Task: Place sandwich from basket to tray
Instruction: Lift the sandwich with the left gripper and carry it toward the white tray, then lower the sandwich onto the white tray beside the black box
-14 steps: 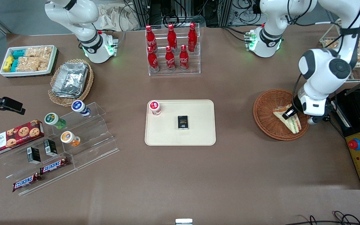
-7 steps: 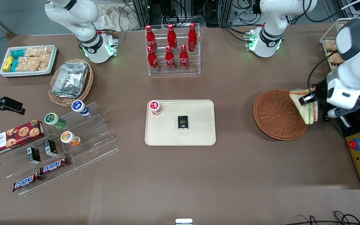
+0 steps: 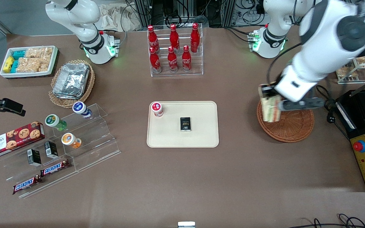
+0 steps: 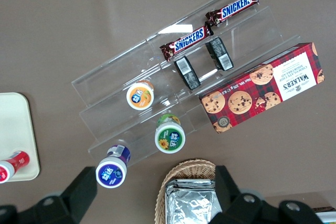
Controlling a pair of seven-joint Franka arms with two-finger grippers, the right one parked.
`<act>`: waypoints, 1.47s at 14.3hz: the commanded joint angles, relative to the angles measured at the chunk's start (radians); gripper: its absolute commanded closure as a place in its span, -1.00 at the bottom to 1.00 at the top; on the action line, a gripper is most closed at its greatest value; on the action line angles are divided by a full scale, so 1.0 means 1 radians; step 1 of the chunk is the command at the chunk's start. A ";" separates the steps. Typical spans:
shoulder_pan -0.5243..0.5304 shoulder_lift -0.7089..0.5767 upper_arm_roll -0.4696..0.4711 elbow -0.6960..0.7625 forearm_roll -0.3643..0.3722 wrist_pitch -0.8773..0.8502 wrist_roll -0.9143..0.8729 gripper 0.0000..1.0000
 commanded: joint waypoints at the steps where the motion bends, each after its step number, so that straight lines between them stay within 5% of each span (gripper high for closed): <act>1: -0.007 0.082 -0.079 0.017 -0.009 0.107 -0.112 1.00; 9: -0.138 0.335 -0.107 -0.152 0.105 0.597 -0.203 1.00; 18: -0.194 0.498 -0.093 -0.172 0.177 0.712 -0.254 0.93; 19: -0.196 0.504 -0.093 -0.175 0.197 0.711 -0.255 0.08; 20: -0.196 0.510 -0.093 -0.175 0.209 0.712 -0.254 -0.99; 21: -0.194 0.514 -0.093 -0.175 0.224 0.711 -0.254 -1.00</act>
